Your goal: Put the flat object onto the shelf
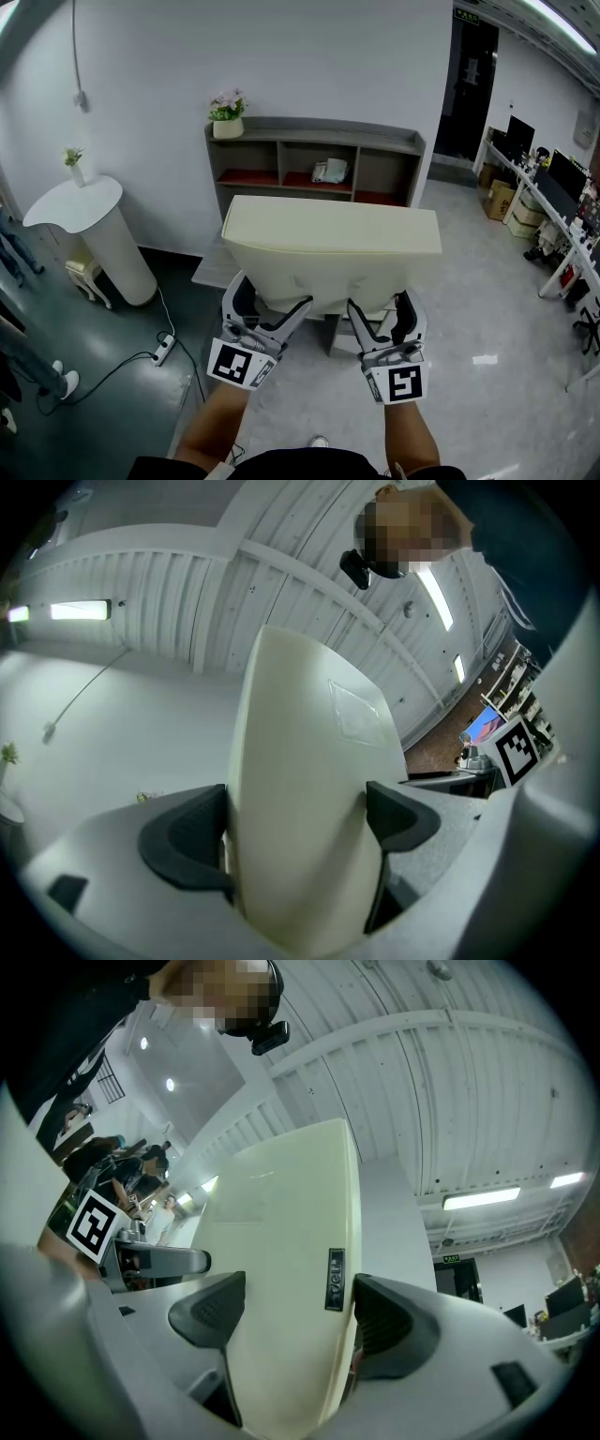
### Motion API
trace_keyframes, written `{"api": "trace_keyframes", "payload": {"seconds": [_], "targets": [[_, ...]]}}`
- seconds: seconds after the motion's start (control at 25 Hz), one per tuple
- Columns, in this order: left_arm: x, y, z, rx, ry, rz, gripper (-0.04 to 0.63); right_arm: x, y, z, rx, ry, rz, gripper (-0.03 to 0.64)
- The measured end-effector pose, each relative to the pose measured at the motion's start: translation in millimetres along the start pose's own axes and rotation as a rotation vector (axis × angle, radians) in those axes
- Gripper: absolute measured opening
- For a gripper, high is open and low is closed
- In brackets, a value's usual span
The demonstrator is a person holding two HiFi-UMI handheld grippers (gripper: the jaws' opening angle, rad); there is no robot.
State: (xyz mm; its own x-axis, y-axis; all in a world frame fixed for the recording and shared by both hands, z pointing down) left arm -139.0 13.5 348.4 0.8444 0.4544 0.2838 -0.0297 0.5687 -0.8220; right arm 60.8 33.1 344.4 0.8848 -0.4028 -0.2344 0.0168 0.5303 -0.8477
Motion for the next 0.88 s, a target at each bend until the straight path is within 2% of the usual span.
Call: {"api": "trace_keyframes", "payload": {"seconds": [0.48,0.88], "targets": [[4.7,-29.4,-46.0,0.004,0.021,-0.001,0.466,47.0,-26.6,-22.3,0.001,0.019,-0.013,0.385],[-30.8,-73.9,-86.3,0.01,0.02,0.005,0.466,66.1,-69.9,-73.1,-0.013,0.022,0.004,0.385]]}}
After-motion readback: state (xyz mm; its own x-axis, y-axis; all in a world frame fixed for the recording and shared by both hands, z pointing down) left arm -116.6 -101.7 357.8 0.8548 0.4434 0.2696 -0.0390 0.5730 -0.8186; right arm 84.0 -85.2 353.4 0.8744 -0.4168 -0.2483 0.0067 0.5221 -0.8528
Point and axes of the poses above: the fingertips, and each gripper's own axes: z backward along the fingers, x to its right, y out of its top, the point moved 5 cm from there along z, backward along the fingers, and after that the axes turned 5 degrees about -z, right-handed, at the moved point
